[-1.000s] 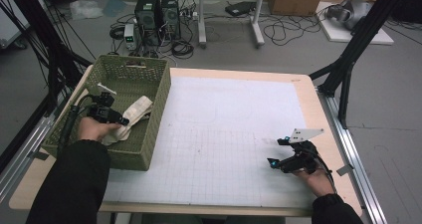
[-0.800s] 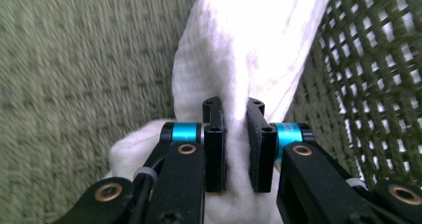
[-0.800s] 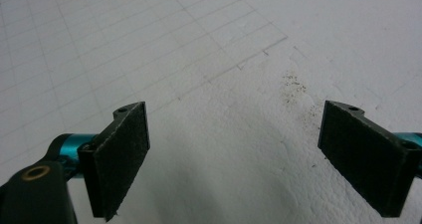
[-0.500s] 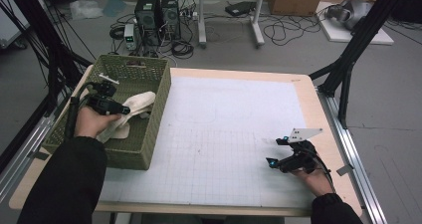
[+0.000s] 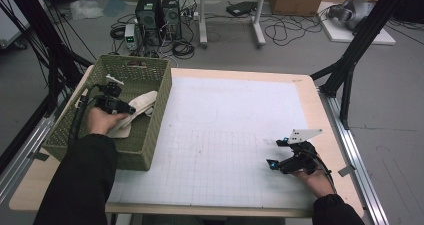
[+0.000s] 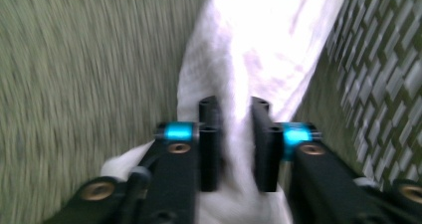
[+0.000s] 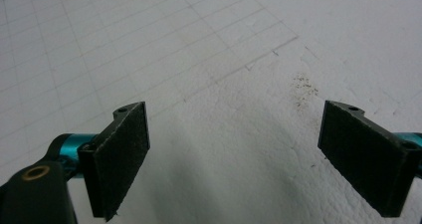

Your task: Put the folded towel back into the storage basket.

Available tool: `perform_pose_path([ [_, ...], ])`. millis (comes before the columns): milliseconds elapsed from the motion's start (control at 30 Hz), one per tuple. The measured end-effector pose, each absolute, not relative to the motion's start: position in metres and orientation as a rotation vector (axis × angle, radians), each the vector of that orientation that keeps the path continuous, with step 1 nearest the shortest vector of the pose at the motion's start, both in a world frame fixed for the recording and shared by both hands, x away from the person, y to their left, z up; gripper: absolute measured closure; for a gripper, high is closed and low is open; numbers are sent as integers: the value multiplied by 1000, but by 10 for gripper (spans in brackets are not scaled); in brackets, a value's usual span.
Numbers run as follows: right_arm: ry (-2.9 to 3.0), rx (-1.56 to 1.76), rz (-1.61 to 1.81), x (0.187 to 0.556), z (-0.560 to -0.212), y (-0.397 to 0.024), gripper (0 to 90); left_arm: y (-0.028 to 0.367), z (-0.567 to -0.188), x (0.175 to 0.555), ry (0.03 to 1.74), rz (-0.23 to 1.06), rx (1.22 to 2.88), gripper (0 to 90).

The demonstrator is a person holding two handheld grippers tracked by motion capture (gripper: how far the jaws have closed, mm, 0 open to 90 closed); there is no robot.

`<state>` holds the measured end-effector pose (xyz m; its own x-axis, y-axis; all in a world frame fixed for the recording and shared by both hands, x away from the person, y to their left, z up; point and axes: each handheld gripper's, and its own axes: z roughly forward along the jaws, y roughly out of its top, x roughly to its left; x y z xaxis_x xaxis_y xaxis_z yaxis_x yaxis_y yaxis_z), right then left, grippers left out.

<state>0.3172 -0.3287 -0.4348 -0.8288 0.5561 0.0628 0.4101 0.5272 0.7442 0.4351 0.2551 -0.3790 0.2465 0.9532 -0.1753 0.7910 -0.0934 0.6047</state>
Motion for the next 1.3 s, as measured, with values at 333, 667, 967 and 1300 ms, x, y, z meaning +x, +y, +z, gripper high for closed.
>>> perform_pose_path([
  [333, 2607, 812, 1168, 316, -436, -325, 119, 259, -374, 429, 1560, 367, 2059, 466],
  [667, 2610, 799, 1169, 317, -437, -325, 119, 253, -392, 430, 1565, 219, 2261, 605],
  [967, 2613, 796, 1173, 317, -437, -325, 119, 251, -391, 436, 1645, 279, 2119, 823],
  [1300, 2621, 785, 1171, 317, -437, -324, 119, 252, -381, 438, 1642, 425, 1872, 485],
])
